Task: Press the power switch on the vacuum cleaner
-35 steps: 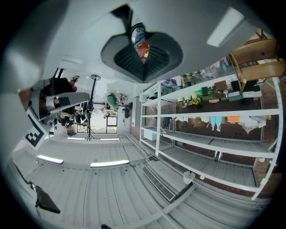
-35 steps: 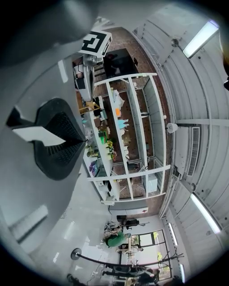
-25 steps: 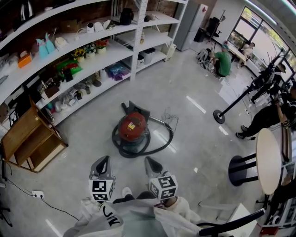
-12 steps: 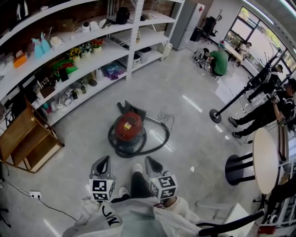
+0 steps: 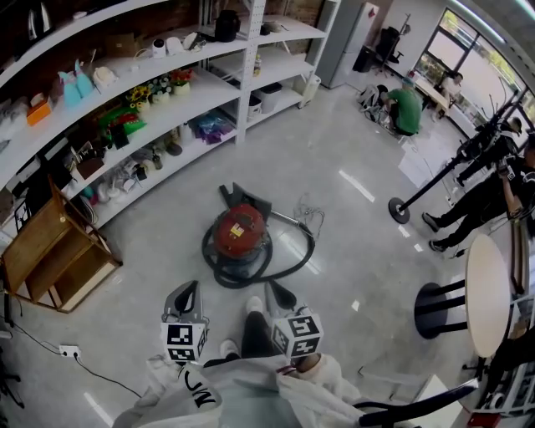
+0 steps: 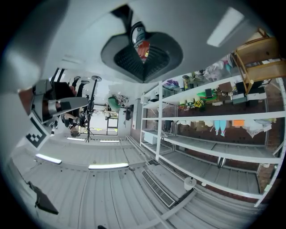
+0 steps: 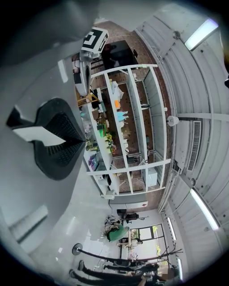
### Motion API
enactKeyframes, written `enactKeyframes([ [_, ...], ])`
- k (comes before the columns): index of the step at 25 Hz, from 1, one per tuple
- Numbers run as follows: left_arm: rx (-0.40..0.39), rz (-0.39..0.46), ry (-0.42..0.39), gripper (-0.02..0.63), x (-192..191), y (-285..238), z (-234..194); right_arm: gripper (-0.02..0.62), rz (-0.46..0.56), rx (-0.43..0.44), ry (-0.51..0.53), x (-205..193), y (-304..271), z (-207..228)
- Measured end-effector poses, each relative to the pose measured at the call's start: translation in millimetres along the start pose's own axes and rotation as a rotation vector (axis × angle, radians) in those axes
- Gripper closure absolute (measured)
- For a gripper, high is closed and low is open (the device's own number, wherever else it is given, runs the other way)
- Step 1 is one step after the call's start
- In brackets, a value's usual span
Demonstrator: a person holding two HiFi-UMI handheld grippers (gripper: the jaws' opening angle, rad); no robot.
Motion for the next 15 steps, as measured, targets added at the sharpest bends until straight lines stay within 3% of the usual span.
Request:
enactKeyframes([
  [15, 0.022, -0.009, -0.023, 0.606, 46.2, -64.7, -8.4, 0.595, 0.002, 0.04, 0.003, 48.2, -52.1, 43.1],
])
Point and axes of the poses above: the fingertips, and each gripper's own axes: y backward along the fingers, z to its right, x out of its top, the point moved 6 cm from there along y, backward along the fingers, and after that the axes turned 10 degrees about -z, right-handed, at the moved point
